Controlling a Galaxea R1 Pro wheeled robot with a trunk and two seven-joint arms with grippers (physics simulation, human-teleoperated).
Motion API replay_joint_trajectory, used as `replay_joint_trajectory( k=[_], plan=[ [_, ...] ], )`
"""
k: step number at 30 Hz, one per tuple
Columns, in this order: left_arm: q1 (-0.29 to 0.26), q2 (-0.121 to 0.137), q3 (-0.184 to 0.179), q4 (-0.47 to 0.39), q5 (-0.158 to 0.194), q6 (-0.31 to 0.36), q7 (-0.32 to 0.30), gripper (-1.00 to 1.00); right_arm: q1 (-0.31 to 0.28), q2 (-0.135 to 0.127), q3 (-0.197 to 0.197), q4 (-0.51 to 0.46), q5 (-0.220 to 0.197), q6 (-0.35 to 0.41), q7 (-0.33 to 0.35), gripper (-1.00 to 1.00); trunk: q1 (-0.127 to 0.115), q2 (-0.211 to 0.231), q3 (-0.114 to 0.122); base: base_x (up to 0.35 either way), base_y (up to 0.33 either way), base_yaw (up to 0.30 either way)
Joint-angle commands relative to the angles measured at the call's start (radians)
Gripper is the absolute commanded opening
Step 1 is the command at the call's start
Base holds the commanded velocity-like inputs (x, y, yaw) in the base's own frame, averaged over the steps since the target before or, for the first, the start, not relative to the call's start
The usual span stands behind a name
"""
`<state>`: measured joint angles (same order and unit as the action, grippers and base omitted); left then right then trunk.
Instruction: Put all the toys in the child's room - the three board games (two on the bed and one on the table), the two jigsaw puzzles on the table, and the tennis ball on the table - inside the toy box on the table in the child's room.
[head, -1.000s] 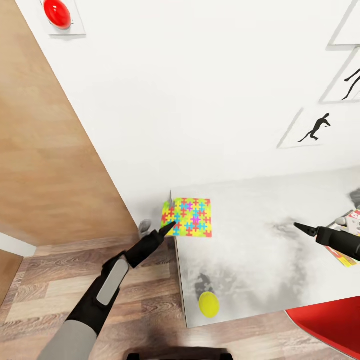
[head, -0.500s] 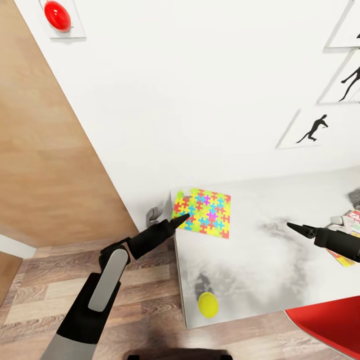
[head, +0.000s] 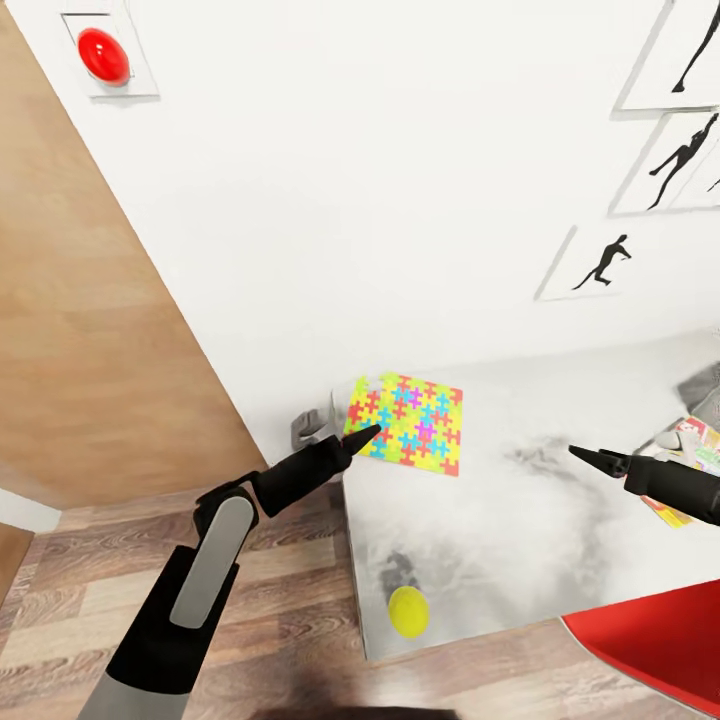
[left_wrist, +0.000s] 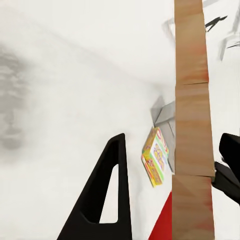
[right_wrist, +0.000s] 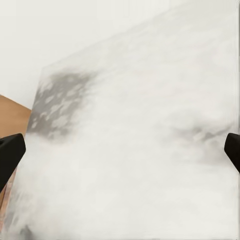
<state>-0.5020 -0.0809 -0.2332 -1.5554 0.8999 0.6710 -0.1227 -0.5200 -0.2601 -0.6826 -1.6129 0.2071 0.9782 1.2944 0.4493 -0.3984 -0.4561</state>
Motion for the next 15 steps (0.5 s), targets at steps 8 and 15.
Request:
replay_joint_trajectory(
  k=[8, 15],
  plan=[
    [0.004, 0.004, -0.005, -0.030, -0.002, 0.008, -0.002, -1.00, 0.000, -0.001, 0.000, -0.001, 0.010, 0.007, 0.011, 1.00, 0.001, -0.002, 0.011, -0.058, -0.013, -0.107],
    [0.006, 0.004, -0.004, -0.048, 0.000, 0.011, -0.006, -1.00, 0.001, -0.002, 0.000, -0.001, 0.010, 0.007, 0.012, 1.00, 0.001, -0.002, 0.022, -0.210, -0.068, -0.119]
  ],
)
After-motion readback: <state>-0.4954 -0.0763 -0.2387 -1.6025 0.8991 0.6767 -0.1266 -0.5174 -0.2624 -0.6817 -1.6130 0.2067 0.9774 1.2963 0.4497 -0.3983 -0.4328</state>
